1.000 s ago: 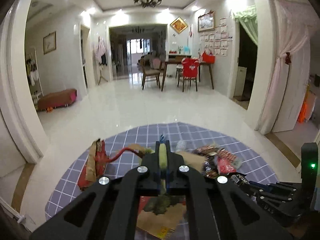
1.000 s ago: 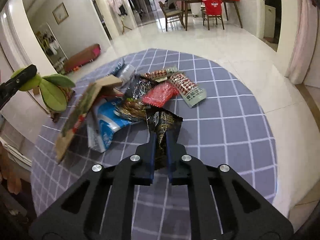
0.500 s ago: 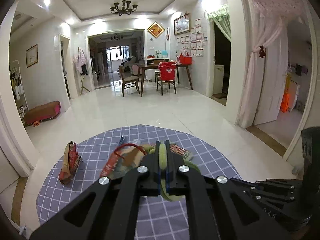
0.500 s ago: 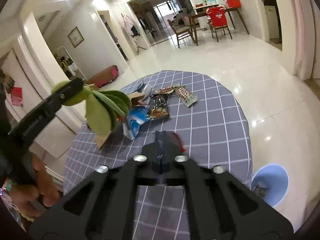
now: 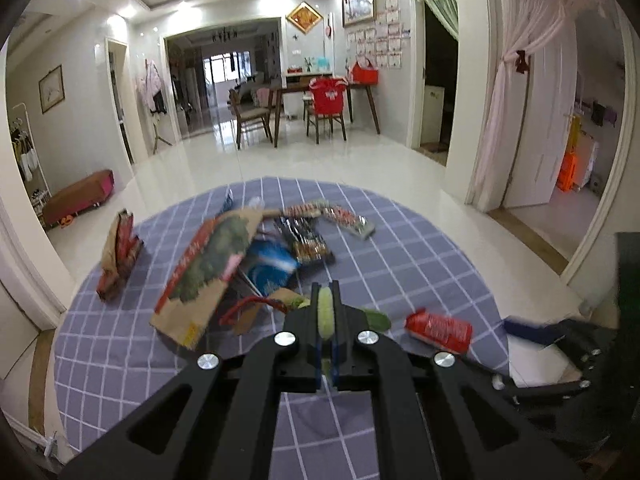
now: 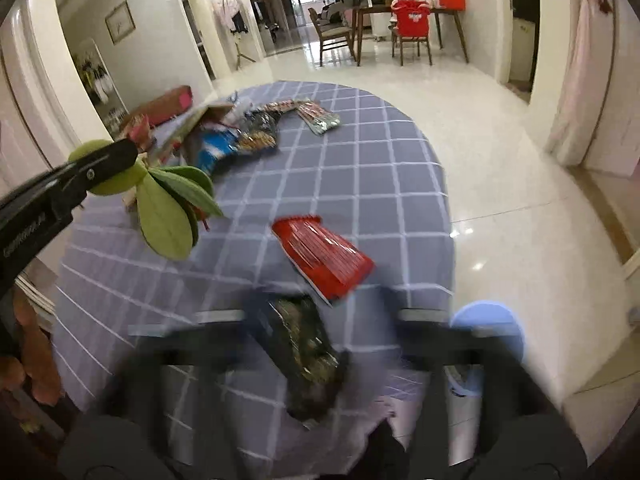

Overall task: Collect trash
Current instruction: 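Carry the sprig and dark wrapper to the blue bin and release both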

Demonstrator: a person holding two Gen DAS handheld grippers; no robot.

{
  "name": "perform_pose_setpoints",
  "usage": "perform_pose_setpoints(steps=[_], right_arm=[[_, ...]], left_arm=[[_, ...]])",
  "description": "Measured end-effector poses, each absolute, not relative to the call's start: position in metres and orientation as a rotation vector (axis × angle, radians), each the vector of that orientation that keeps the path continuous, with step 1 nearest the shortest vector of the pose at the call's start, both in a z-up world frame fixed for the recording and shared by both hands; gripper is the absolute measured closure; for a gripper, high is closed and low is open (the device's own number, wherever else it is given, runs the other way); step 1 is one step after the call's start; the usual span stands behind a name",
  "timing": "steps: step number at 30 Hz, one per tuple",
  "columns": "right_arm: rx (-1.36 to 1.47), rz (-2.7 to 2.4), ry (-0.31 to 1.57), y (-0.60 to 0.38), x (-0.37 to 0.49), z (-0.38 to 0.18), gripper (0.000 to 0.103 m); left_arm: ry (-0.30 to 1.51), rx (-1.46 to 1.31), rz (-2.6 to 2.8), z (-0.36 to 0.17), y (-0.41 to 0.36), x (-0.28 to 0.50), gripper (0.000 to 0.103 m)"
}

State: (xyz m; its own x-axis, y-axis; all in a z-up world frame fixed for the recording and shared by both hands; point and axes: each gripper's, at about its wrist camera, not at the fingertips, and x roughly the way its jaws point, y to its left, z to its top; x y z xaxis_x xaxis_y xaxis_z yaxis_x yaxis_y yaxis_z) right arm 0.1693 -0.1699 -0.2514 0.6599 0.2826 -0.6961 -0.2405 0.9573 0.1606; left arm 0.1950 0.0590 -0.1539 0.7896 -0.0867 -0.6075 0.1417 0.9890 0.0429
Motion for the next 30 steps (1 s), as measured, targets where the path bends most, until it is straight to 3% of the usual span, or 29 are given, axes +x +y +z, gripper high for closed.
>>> perform_pose_setpoints(steps=[6, 8, 9, 12, 13, 21, 30], right_arm=[[0.026, 0.355, 0.829, -0.168, 0.159, -0.264, 0.032], [-0.016, 0.351, 0.829, -0.161, 0.159, -0.270, 0.046], [-0.051, 0.355, 0.822, -0.154, 0.156, -0.270, 0.060], [-0.144, 0.368, 0.788, -0.135, 0.150, -0.269, 0.079], [-0.146, 0.384, 0.781, -0.131, 0.150, -0.268, 0.082], [0.185, 0.579, 0.787, -0.135, 0.162, -0.243, 0.084], [0.270, 0.524, 0.643, -0.182, 0.147, -0.186, 0.084]], left_arm=[[0.686, 0.058, -0.139, -0.169, 0.066, 0.197, 0.100], [0.689, 0.057, -0.139, -0.171, 0.068, 0.195, 0.100], [0.690, 0.056, -0.141, -0.171, 0.069, 0.194, 0.100], [0.697, 0.048, -0.131, -0.174, 0.077, 0.191, 0.100], [0.698, 0.035, -0.127, -0.175, 0.082, 0.190, 0.100], [0.647, -0.029, -0.108, -0.154, 0.102, 0.178, 0.100], [0.538, -0.021, -0.186, -0.103, 0.067, 0.171, 0.100]])
